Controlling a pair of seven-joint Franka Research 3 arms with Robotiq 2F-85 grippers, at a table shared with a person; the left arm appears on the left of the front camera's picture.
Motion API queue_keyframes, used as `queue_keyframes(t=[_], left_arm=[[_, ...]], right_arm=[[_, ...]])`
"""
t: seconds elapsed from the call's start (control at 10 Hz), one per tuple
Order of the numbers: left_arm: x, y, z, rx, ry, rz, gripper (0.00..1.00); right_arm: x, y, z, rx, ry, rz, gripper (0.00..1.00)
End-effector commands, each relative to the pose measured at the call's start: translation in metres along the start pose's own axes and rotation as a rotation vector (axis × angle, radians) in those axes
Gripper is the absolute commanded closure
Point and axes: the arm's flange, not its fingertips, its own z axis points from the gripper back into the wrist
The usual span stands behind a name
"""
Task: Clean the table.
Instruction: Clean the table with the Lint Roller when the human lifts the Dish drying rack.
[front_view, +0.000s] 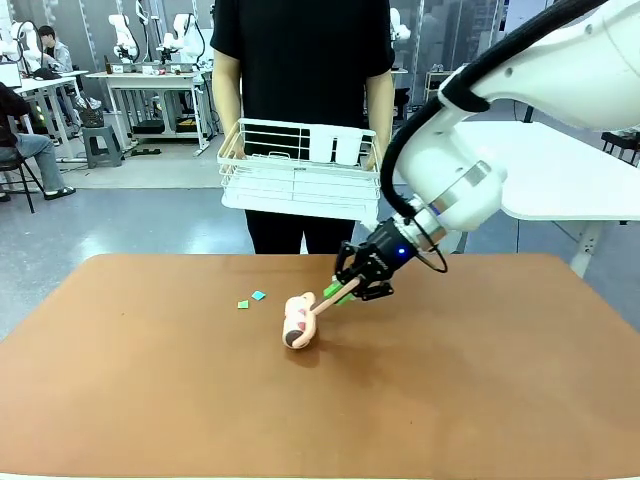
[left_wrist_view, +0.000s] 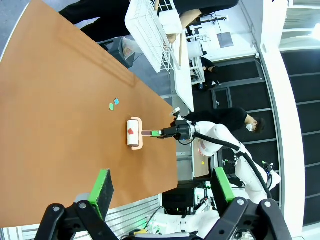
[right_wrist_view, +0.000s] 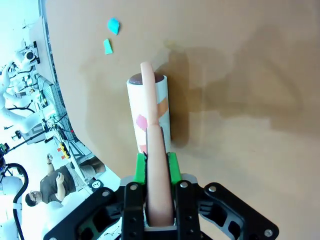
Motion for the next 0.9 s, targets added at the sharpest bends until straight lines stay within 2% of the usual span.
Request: queue_keyframes(t=[0.0,0.2,0.5,0.8], left_arm=[[0.002,0.0,0.004,-0.021,-0.003,-0.017,0.0],[0.002,0.0,0.004,-0.021,-0.003,-0.017,0.0],[0.002,0.0,0.004,-0.021,-0.003,-0.017,0.0],[0.002,0.0,0.004,-0.021,-0.003,-0.017,0.0]], right_arm=[[0.005,-0.008,-0.044,-0.085,0.055,-0.001,0.79],[0.005,-0.006,-0.044,-0.078,0.014,-0.008,0.79],[0.004,-0.006,-0.044,-0.048,0.011,-0.013,0.79],[0.003,-0.004,-0.028,0.011,-0.03,-0.018,0.79]])
